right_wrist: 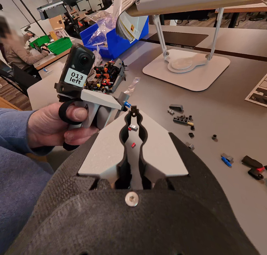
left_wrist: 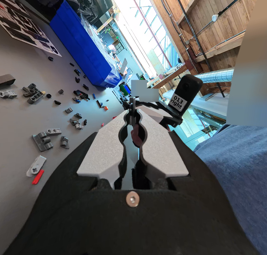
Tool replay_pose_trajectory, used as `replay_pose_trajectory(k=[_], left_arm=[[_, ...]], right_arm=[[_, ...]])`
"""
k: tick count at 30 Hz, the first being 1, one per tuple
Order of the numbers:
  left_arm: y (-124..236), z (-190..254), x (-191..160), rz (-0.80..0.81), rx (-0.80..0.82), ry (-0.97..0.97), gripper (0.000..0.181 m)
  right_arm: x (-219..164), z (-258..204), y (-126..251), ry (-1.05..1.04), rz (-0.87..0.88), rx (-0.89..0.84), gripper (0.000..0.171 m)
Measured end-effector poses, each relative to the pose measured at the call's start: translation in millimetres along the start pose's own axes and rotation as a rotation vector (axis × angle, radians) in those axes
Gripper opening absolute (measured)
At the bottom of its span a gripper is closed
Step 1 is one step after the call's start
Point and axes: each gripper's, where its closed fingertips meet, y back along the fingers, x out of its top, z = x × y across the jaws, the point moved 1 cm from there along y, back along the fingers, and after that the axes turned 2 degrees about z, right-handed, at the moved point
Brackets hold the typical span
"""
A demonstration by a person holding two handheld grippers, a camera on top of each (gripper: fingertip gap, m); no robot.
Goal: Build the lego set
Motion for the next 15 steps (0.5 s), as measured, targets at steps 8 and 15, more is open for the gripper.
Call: replay_pose_trajectory(k=[8, 15], left_arm=[[-7.7, 0.5, 1.8, 0.024, 0.017, -0.014, 0.005], [-12.2, -0.7, 3.4, 0.042, 0.028, 0.004, 0.005]], right_arm=[[7.1, 5.8, 4.3, -0.061, 0.051, -0.004, 0.004], [9.7, 8.1, 7.0, -0.052, 0.074, -0.021, 0.004]])
